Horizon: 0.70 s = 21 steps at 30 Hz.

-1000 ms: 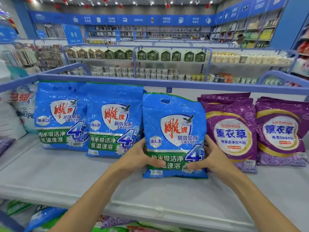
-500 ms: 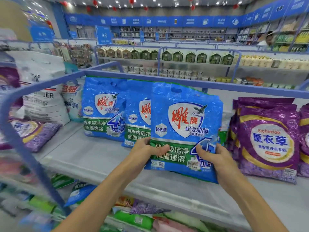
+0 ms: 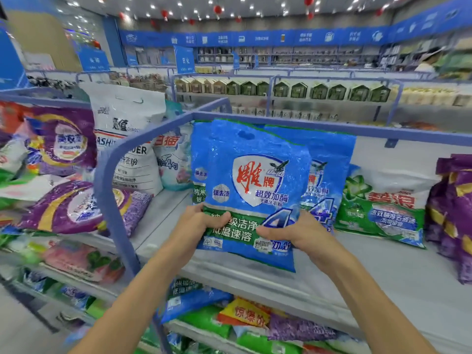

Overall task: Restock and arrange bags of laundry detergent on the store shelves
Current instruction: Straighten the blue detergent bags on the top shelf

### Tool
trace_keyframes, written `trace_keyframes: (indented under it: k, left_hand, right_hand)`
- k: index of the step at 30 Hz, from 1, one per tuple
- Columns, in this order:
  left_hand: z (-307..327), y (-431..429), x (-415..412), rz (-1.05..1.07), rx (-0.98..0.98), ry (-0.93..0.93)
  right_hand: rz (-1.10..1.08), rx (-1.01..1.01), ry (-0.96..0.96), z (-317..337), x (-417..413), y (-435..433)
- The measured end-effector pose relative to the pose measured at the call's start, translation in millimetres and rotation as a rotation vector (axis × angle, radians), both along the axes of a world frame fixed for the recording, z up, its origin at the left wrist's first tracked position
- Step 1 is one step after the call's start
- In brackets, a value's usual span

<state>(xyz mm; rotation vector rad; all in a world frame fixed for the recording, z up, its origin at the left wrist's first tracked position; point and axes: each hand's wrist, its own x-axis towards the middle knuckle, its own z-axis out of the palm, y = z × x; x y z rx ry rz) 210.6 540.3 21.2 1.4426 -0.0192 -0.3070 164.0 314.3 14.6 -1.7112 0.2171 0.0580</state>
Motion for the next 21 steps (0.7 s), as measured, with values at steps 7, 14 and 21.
trace_keyframes:
  k: [7,14,21]
  left_hand:
    - [10,55,67,0.025,-0.009,-0.101]
    - [0,42,99,0.185,-0.028,-0.131]
    - [-7,36,107,0.315,-0.097,-0.225]
  right_hand:
    - [-0.141,0.255,-0.050,5,49,78]
    - [-0.315,0.263,-0.072,2,77,96]
    - [-0.457,0.281,-0.255,18,78,90]
